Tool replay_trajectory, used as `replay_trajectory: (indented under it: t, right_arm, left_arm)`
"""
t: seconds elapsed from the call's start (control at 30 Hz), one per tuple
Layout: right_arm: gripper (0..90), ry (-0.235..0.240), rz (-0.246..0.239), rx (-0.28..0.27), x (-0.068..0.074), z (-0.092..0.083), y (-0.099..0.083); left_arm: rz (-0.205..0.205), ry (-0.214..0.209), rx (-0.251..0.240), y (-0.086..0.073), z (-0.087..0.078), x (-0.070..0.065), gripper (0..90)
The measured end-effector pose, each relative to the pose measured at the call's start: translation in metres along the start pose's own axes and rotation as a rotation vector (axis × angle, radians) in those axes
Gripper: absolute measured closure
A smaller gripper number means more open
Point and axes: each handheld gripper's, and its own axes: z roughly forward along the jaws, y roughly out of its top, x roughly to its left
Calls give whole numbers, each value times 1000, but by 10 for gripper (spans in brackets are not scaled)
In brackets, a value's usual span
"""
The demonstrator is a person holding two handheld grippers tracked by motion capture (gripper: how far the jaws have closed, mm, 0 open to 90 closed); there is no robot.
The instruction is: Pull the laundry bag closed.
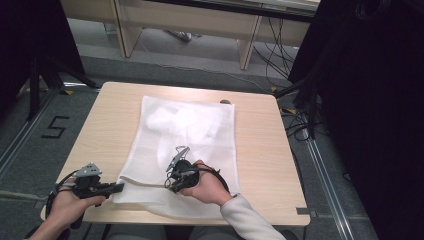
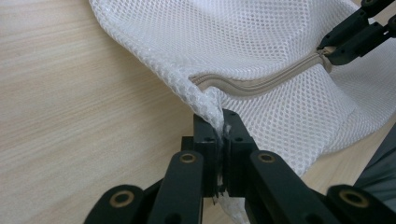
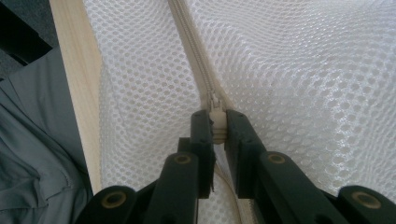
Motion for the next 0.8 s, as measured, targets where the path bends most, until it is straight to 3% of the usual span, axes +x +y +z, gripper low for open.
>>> replay_trajectory:
  t: [0.33, 0.67, 0.8]
  right_arm:
    - [824, -2, -5, 2, -1, -1, -2]
    - [824, -11, -13, 3, -5, -3, -8]
    - [825, -16, 6, 1, -6, -7, -14]
  left_arm:
    - [-26, 13, 17, 0, 1, 0, 859]
    - [-17, 16, 21, 0, 1, 0, 860]
    - [13, 16, 23, 0, 0, 0, 860]
